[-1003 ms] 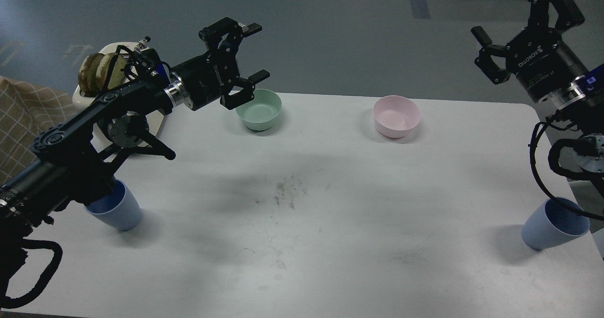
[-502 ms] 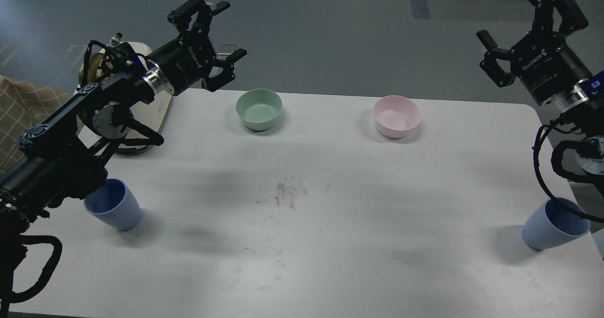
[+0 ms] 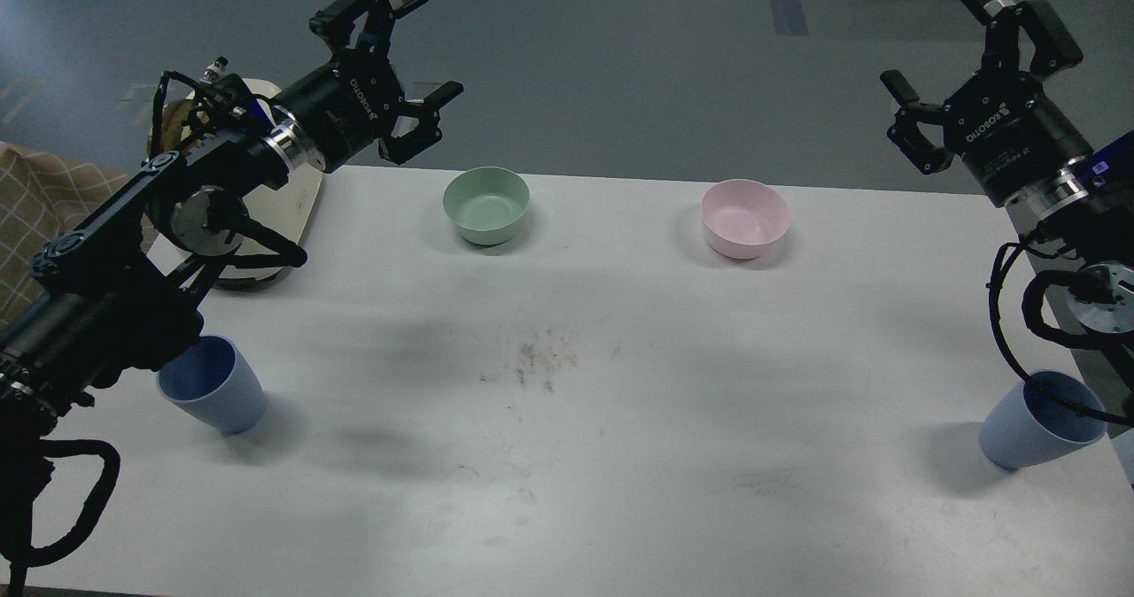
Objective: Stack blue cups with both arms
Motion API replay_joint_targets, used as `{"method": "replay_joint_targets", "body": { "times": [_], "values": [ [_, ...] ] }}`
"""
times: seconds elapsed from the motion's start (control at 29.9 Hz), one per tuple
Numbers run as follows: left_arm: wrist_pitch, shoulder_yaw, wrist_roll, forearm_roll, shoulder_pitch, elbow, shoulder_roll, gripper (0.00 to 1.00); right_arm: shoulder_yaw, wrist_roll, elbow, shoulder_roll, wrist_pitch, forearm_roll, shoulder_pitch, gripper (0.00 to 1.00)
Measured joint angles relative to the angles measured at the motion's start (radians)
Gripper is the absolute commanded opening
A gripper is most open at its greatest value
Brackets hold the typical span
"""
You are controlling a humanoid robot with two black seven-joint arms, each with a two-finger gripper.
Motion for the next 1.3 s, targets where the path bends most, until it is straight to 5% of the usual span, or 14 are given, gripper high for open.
{"method": "replay_joint_targets", "body": {
  "times": [1.3],
  "values": [
    [0.0, -0.018, -0.002, 0.013, 0.08, -0.161, 0.038, 0.96, 0.009, 0.008, 0.014, 0.003, 0.0, -0.001, -0.012, 1.0]
  ]
}}
